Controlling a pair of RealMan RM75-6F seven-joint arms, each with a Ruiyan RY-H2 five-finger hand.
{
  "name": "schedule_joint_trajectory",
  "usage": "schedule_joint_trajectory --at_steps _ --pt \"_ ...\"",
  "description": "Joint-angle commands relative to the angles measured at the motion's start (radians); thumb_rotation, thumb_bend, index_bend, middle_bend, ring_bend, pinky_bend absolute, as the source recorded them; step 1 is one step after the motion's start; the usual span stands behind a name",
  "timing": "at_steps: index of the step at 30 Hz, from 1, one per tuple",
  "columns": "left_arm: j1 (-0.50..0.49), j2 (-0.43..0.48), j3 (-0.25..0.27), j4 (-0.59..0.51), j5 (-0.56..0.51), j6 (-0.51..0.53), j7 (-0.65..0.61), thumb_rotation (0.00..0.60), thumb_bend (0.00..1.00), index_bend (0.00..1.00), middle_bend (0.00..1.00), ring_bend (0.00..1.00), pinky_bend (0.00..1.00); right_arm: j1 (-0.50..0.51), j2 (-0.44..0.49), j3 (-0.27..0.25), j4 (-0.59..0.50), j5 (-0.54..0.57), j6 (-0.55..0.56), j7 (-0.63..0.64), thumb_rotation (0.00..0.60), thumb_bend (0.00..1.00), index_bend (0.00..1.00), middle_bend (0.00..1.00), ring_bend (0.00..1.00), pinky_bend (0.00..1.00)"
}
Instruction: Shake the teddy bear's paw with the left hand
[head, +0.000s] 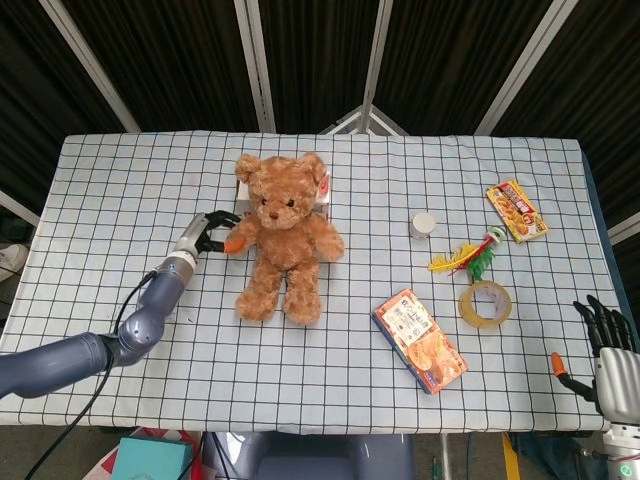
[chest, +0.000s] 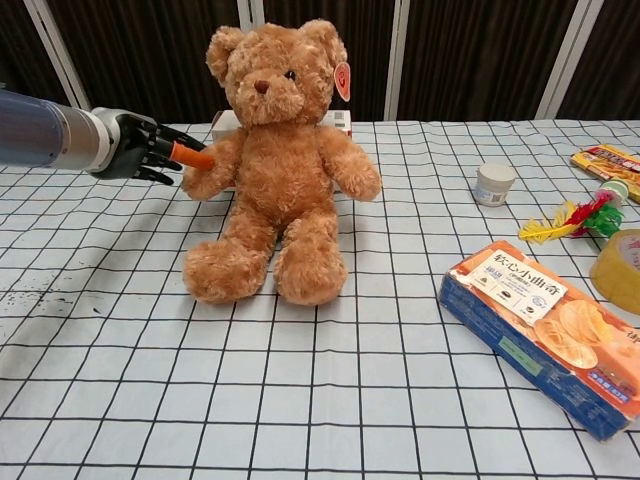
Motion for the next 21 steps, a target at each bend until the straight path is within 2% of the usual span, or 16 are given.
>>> schedule_joint_trajectory --at_steps 1,4,6,11,15,18,20,21 --pt "0.015 0.008 -0.005 -0.008 0.02 -0.021 -0.008 0.6 0.25 0.16 0.18 0.0 0.04 -0.001 -0.001 -0.001 -0.001 0.003 -0.002 0.002 0.6 0.37 0.13 0.07 0.09 0.0" --pt "0.039 0.024 -0.015 -0.015 0.074 -0.064 -0.026 0.6 0.17 0.03 0.04 0.0 0.01 0.0 0.0 0.0 -0.001 0.004 -0.002 0.0 0.6 0.37 0.13 0.07 0.09 0.0" --pt "0.071 0.064 -0.034 -0.047 0.148 -0.1 -0.045 0.6 0.16 0.0 0.01 0.0 0.0 0.0 -0.001 0.0 0.0 0.004 -0.004 0.0 0.6 0.37 0.13 0.07 0.09 0.0" --pt "0.197 0.247 -0.07 -0.238 0.33 -0.104 -0.077 0.6 0.16 0.0 0.0 0.0 0.0 0.001 -0.001 0.001 0.006 0.007 -0.007 0.002 0.6 0.37 0.13 0.07 0.09 0.0" --pt "0.288 0.412 -0.041 -0.379 0.44 -0.07 -0.046 0.6 0.16 0.0 0.0 0.0 0.0 0.001 -0.002 0.004 0.011 0.015 -0.009 0.008 0.6 0.37 0.13 0.07 0.09 0.0" --pt "0.37 0.53 -0.001 -0.478 0.54 0.024 0.006 0.6 0.16 0.0 0.0 0.0 0.0 0.0 -0.003 0.009 0.012 0.02 -0.007 0.014 0.6 0.37 0.13 0.07 0.09 0.0" --pt "0.441 0.577 0.031 -0.511 0.641 0.167 0.064 0.6 0.17 0.0 0.01 0.0 0.0 0.0 -0.004 0.013 0.015 0.02 -0.001 0.015 0.6 0.37 0.13 0.07 0.09 0.0" --pt "0.485 0.584 0.054 -0.518 0.71 0.272 0.106 0.6 0.17 0.0 0.02 0.0 0.0 -0.001 -0.006 0.014 0.017 0.018 0.005 0.015 0.6 0.37 0.13 0.07 0.09 0.0"
